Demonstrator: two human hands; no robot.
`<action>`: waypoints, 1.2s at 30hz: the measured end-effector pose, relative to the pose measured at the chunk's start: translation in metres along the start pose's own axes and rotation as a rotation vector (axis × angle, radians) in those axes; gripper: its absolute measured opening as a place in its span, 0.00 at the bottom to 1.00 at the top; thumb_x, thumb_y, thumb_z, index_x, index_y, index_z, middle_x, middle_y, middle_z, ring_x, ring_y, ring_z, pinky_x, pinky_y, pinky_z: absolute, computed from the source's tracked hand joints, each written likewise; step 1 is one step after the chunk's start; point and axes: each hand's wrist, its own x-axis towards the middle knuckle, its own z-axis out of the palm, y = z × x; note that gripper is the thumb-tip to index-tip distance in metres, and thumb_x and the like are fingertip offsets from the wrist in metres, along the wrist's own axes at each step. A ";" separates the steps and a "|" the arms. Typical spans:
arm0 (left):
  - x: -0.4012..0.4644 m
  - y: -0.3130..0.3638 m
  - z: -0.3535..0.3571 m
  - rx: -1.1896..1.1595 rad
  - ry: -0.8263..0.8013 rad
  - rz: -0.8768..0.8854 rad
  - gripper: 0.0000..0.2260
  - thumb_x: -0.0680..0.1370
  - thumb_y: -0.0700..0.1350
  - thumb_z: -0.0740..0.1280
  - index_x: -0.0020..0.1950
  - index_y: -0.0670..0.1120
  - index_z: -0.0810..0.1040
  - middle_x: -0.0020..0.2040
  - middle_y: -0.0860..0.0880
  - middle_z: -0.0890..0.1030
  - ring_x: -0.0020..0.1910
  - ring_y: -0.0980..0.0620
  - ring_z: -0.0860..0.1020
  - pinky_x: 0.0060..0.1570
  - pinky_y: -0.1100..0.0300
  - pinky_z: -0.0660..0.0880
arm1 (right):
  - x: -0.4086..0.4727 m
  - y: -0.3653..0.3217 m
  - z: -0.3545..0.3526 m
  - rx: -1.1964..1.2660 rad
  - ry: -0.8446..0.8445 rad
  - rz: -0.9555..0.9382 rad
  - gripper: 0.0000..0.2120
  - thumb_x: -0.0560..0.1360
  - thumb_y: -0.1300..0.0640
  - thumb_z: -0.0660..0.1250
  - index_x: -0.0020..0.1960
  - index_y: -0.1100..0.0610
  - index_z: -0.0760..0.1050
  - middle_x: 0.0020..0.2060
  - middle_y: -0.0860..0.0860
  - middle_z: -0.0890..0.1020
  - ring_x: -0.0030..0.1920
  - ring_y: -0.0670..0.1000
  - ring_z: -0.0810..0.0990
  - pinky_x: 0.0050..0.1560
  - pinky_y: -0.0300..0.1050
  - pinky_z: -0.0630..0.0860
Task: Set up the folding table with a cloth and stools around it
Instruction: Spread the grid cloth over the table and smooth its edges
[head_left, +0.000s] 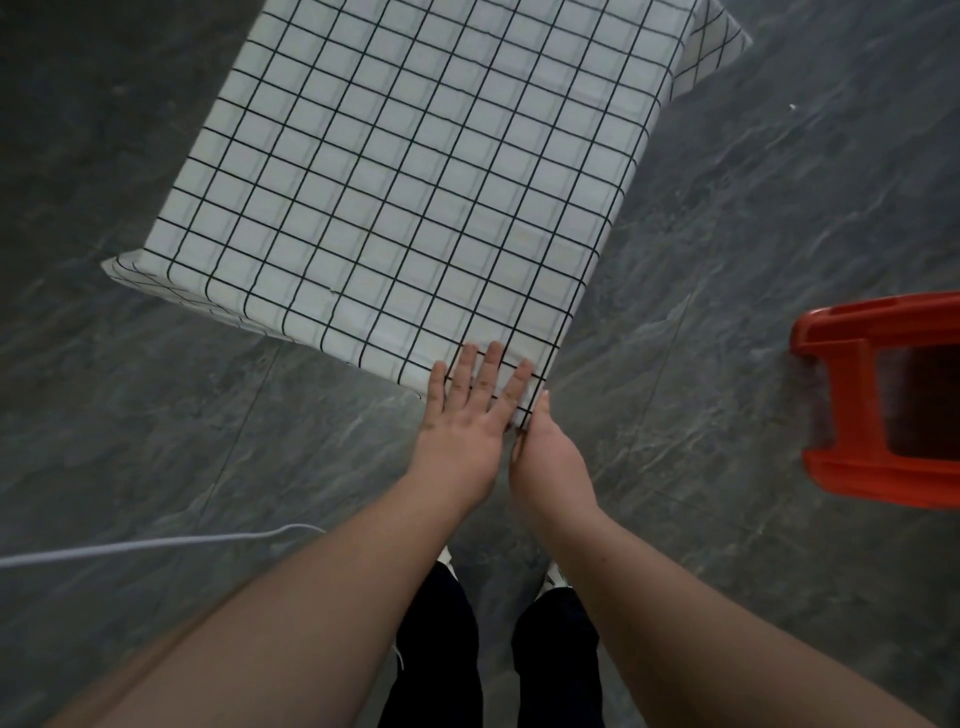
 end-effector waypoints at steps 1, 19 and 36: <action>0.000 0.000 0.000 -0.003 -0.007 0.005 0.47 0.78 0.43 0.63 0.74 0.57 0.24 0.74 0.48 0.23 0.72 0.44 0.23 0.72 0.40 0.30 | -0.001 0.001 0.000 0.008 -0.005 0.000 0.34 0.83 0.57 0.58 0.81 0.54 0.41 0.64 0.55 0.79 0.59 0.55 0.80 0.56 0.52 0.77; -0.001 0.002 -0.039 -0.162 -0.093 -0.017 0.43 0.73 0.51 0.60 0.77 0.59 0.33 0.79 0.50 0.32 0.76 0.49 0.28 0.74 0.43 0.32 | -0.014 0.000 -0.019 0.262 -0.033 0.012 0.42 0.74 0.66 0.64 0.81 0.51 0.48 0.79 0.50 0.58 0.77 0.50 0.61 0.71 0.42 0.64; -0.042 0.023 -0.189 -0.286 0.120 -0.157 0.31 0.80 0.47 0.57 0.80 0.52 0.48 0.80 0.48 0.55 0.79 0.47 0.50 0.77 0.45 0.49 | -0.096 -0.034 -0.171 -0.093 0.376 -0.313 0.31 0.79 0.49 0.56 0.80 0.52 0.55 0.79 0.51 0.59 0.78 0.51 0.54 0.74 0.42 0.47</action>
